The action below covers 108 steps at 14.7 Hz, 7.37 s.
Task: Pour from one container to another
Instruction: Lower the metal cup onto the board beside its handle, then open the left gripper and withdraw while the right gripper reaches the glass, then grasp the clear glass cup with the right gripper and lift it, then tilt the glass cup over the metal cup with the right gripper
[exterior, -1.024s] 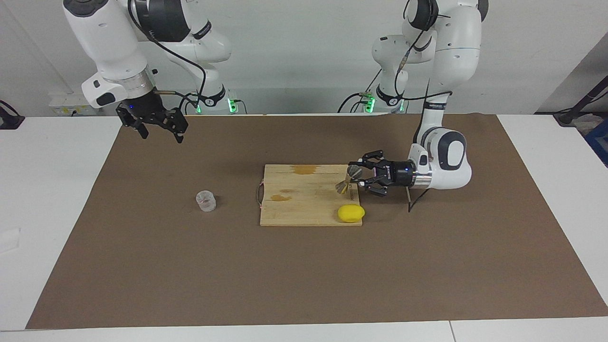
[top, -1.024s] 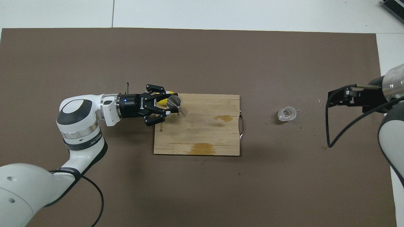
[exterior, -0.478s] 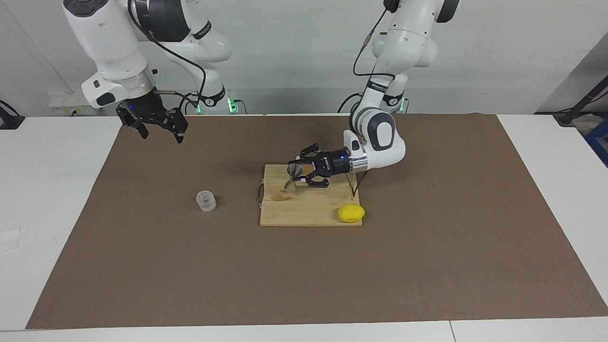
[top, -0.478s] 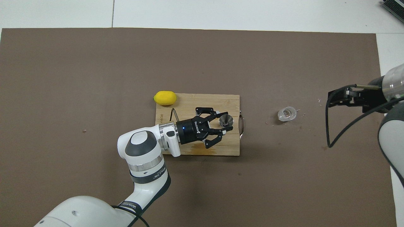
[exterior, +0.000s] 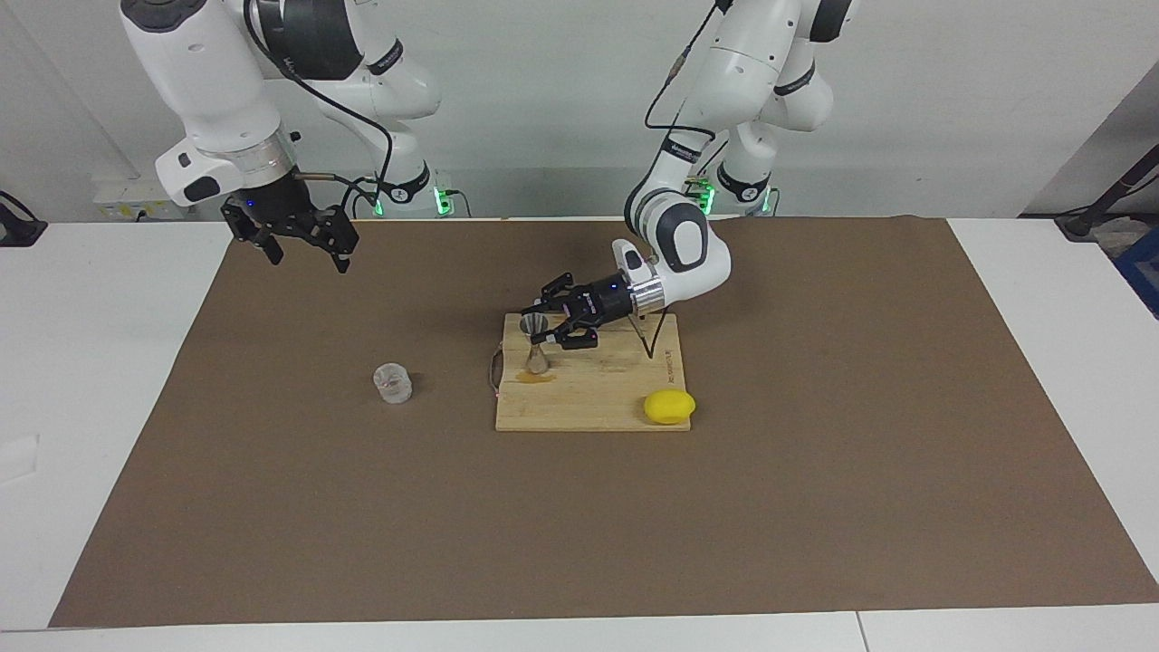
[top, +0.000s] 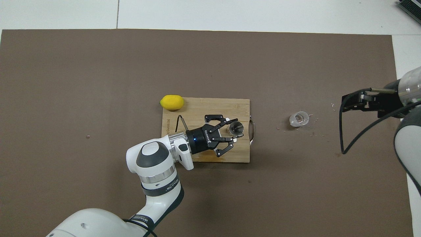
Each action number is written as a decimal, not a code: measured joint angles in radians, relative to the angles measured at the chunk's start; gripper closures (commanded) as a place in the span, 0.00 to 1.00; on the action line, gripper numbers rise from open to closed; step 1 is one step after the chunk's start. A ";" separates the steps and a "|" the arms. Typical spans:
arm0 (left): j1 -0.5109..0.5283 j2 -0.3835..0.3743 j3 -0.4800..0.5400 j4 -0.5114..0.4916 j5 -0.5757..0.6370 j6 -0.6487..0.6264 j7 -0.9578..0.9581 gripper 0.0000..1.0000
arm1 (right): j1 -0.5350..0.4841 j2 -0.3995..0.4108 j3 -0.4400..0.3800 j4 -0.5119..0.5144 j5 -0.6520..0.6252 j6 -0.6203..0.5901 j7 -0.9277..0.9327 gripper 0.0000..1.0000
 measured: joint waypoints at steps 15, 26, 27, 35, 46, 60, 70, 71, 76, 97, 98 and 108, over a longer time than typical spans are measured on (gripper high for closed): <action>0.056 -0.019 0.023 -0.077 0.012 0.035 0.014 0.00 | -0.019 0.001 0.001 -0.013 0.047 -0.001 0.250 0.06; 0.478 -0.113 0.033 -0.222 0.670 -0.167 0.015 0.00 | -0.074 0.105 -0.003 -0.051 0.306 0.018 0.848 0.00; 0.538 -0.116 0.034 -0.216 0.767 -0.188 0.015 0.00 | -0.092 0.133 -0.004 -0.054 0.342 0.027 0.849 0.00; 0.857 -0.100 0.039 0.041 1.413 -0.395 -0.015 0.00 | -0.170 0.303 -0.006 -0.090 0.437 0.205 0.882 0.00; 0.948 -0.032 0.032 0.500 1.921 -0.582 -0.158 0.00 | -0.217 0.424 -0.004 -0.237 0.680 0.371 0.715 0.00; 0.695 -0.124 0.014 0.615 2.241 -0.631 -0.988 0.00 | -0.166 0.397 0.005 -0.311 0.702 0.408 0.714 0.00; 0.603 -0.358 0.013 0.452 2.315 -0.670 -1.992 0.00 | -0.167 0.382 0.002 -0.314 0.736 0.413 0.714 1.00; 0.602 -0.368 0.012 0.451 2.314 -0.671 -2.055 0.00 | -0.167 0.372 0.002 -0.314 0.739 0.413 0.714 1.00; 0.603 -0.372 0.022 0.472 2.313 -0.668 -2.145 0.00 | -0.127 0.314 0.007 -0.311 0.739 0.434 0.791 1.00; 0.685 -0.337 0.032 0.483 2.308 -0.530 -2.399 0.00 | 0.303 0.290 0.014 -0.062 0.179 0.417 1.400 1.00; 0.675 -0.321 0.041 0.499 2.308 -0.530 -2.408 0.00 | 0.313 0.291 0.014 -0.058 0.157 0.412 1.404 1.00; 0.549 -0.298 0.170 0.535 2.307 -0.554 -2.454 0.00 | 0.372 0.296 0.015 -0.056 -0.035 0.370 1.405 1.00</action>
